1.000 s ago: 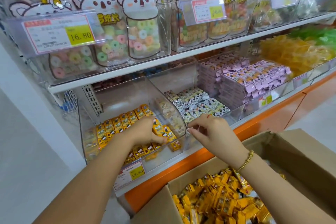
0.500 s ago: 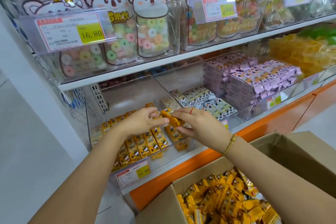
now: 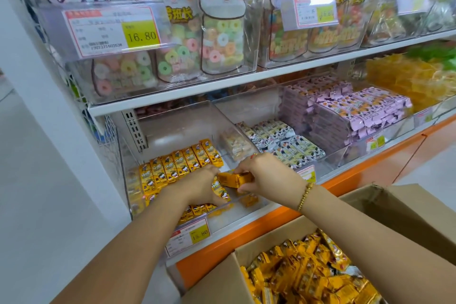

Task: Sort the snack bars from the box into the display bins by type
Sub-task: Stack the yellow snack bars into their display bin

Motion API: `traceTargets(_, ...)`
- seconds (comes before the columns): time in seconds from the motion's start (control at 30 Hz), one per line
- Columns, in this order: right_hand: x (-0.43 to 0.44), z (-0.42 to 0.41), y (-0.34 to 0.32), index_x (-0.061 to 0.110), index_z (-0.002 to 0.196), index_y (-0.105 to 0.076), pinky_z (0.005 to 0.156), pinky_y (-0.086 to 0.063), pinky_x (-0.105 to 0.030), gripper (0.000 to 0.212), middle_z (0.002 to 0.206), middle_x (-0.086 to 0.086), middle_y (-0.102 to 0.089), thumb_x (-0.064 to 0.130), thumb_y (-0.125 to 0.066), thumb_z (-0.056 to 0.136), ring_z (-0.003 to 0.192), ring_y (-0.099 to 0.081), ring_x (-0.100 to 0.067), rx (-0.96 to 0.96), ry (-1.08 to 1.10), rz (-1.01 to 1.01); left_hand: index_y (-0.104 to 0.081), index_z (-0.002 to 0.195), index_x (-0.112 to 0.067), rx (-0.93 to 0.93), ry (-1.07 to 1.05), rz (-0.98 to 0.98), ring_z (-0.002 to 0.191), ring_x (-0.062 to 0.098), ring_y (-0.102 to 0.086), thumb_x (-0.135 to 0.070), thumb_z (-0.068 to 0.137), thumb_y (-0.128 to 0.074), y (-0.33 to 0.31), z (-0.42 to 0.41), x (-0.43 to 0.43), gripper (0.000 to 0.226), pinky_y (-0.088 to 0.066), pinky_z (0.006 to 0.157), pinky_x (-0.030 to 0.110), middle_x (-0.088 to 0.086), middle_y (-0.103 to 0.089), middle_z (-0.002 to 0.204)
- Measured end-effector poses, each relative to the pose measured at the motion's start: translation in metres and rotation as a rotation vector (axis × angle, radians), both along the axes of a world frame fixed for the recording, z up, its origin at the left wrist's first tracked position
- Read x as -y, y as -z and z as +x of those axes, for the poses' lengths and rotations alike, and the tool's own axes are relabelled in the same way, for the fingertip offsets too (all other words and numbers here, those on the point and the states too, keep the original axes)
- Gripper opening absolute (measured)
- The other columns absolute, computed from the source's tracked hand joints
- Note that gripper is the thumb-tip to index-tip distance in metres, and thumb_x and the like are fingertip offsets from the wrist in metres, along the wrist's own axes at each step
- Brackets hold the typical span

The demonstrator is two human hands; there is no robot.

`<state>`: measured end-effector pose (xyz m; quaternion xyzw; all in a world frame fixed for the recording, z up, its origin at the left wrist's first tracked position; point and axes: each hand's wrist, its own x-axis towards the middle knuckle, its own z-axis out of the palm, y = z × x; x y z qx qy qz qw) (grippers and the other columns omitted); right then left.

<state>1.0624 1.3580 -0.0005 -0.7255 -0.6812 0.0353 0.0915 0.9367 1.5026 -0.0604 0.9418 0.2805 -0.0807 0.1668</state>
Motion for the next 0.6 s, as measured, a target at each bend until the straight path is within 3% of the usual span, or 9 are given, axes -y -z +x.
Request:
traceTargets(0.13,-0.012,-0.007,-0.002,0.015,0.114,-0.065,0.076,-0.044,-0.024,0.039,0.109,-0.004,-0.067,0.027,-0.075,0.079,0.099,-0.06,-0.02,-0.026,0.024,-0.061,-0.043,0.134,-0.016,0.024,-0.022,-0.03,0.114,0.017,-0.045,-0.045,0.072,-0.078,-0.001,0.001,-0.002,0.077,-0.039,0.09,0.026,0.001,-0.044,0.13)
traceTargets(0.3,-0.014,-0.007,-0.009,0.013,0.106,-0.069,0.076,-0.049,-0.026,0.033,0.103,-0.004,-0.068,0.026,-0.077,0.077,0.094,-0.062,-0.019,-0.048,0.06,-0.082,-0.04,0.137,-0.021,0.041,-0.064,-0.087,0.124,0.019,-0.043,-0.04,0.074,-0.078,-0.001,-0.003,-0.002,0.076,-0.04,0.096,0.028,-0.002,-0.038,0.141)
traceTargets(0.43,-0.009,-0.003,-0.014,0.016,0.116,-0.069,0.073,-0.05,-0.022,0.042,0.104,-0.003,-0.07,0.029,-0.077,0.077,0.088,-0.064,-0.015,-0.153,0.11,-0.09,-0.042,0.135,-0.025,0.04,-0.067,-0.108,0.126,0.019,-0.041,-0.039,0.074,-0.078,-0.003,-0.004,-0.001,0.072,-0.04,0.098,0.03,-0.002,-0.036,0.143)
traceTargets(0.6,-0.02,-0.012,-0.015,0.016,0.116,-0.069,0.076,-0.05,-0.024,0.036,0.106,-0.004,-0.07,0.028,-0.072,0.082,0.093,-0.065,-0.018,-0.001,0.102,-0.144,-0.041,0.136,-0.024,0.052,-0.075,-0.126,0.129,0.019,-0.039,-0.038,0.076,-0.078,-0.006,-0.006,0.001,0.072,-0.039,0.098,0.03,-0.003,-0.034,0.145)
